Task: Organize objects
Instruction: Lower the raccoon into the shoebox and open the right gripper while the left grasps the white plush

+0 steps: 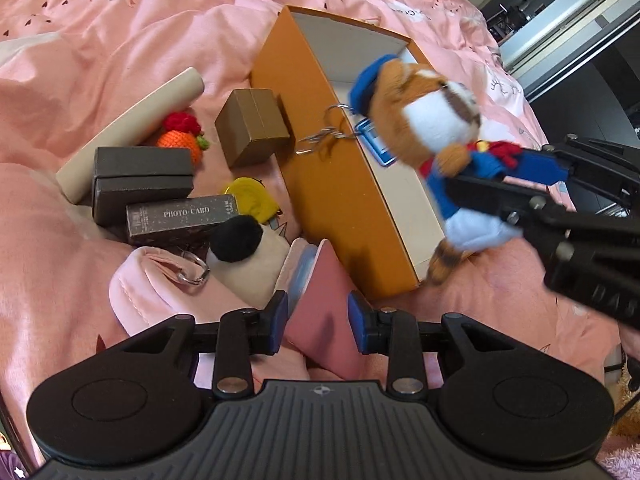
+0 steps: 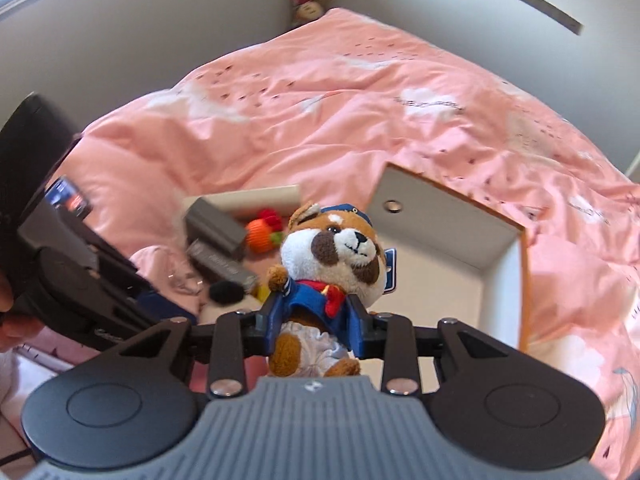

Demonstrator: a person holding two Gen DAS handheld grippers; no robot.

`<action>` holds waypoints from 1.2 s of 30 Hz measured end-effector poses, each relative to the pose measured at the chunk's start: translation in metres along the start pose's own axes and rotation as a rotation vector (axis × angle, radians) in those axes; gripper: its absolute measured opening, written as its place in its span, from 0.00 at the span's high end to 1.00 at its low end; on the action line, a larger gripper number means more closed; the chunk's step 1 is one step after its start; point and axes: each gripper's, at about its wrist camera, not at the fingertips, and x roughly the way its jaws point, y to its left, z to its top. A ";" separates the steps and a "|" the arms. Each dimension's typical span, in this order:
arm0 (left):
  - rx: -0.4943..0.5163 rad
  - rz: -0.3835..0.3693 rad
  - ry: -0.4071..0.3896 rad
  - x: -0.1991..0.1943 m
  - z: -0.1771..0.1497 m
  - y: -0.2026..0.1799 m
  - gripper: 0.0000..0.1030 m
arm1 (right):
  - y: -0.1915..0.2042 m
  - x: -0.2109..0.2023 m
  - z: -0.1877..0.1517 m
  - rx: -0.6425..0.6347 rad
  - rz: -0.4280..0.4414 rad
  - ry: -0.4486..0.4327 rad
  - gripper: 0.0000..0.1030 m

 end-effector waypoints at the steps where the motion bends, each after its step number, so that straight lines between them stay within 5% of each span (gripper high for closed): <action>1: 0.000 0.007 0.000 0.000 0.002 0.000 0.64 | -0.005 -0.001 0.000 0.015 -0.005 -0.004 0.66; 8: -0.014 0.134 -0.045 0.003 0.028 0.008 0.63 | -0.036 -0.002 -0.009 0.108 -0.030 -0.029 0.66; 17: -0.037 0.184 0.040 0.041 0.046 0.015 0.54 | -0.084 0.018 -0.025 0.268 -0.038 -0.010 0.66; 24: 0.005 0.223 -0.017 0.038 0.037 0.012 0.90 | -0.105 0.048 -0.045 0.387 0.021 0.049 0.66; 36: 0.101 0.209 -0.213 -0.012 0.028 -0.021 0.93 | -0.095 0.072 -0.056 0.378 0.126 0.082 0.66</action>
